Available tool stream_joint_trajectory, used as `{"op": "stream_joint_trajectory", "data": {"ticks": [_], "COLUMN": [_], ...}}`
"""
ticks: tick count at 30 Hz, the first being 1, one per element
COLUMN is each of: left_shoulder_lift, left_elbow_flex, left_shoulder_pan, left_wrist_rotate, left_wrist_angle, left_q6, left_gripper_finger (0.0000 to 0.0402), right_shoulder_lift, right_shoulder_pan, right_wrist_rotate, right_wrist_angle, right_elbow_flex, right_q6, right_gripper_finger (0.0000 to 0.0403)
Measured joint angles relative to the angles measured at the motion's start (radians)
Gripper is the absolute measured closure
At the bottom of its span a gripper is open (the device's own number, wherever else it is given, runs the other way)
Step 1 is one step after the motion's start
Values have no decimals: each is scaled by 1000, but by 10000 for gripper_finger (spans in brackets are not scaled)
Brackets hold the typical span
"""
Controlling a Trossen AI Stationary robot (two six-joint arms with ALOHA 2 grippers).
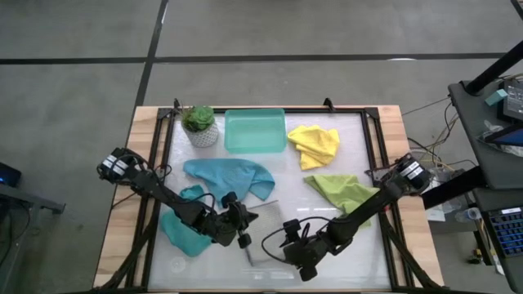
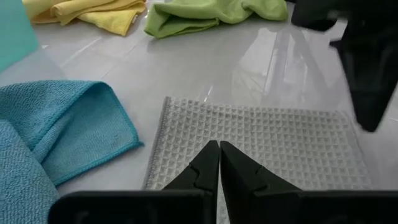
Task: Fold microfiber towels
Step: Fold the gray microfiber cloth
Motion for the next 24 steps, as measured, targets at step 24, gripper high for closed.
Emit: {"op": "stream_joint_trajectory", "data": {"ticks": [24], "left_shoulder_lift": [0], "left_elbow_flex": [0], "left_shoulder_pan": [3], "left_wrist_rotate": [0], "left_wrist_angle": [-4], "left_q6": [33], "left_gripper_finger": [402], "right_shoulder_lift": [165], "right_shoulder_pan": [-62], "right_wrist_rotate": [-47], "right_wrist_angle": [117], "right_elbow_flex": [9], "right_q6": [-93], "right_gripper_finger": [292]}}
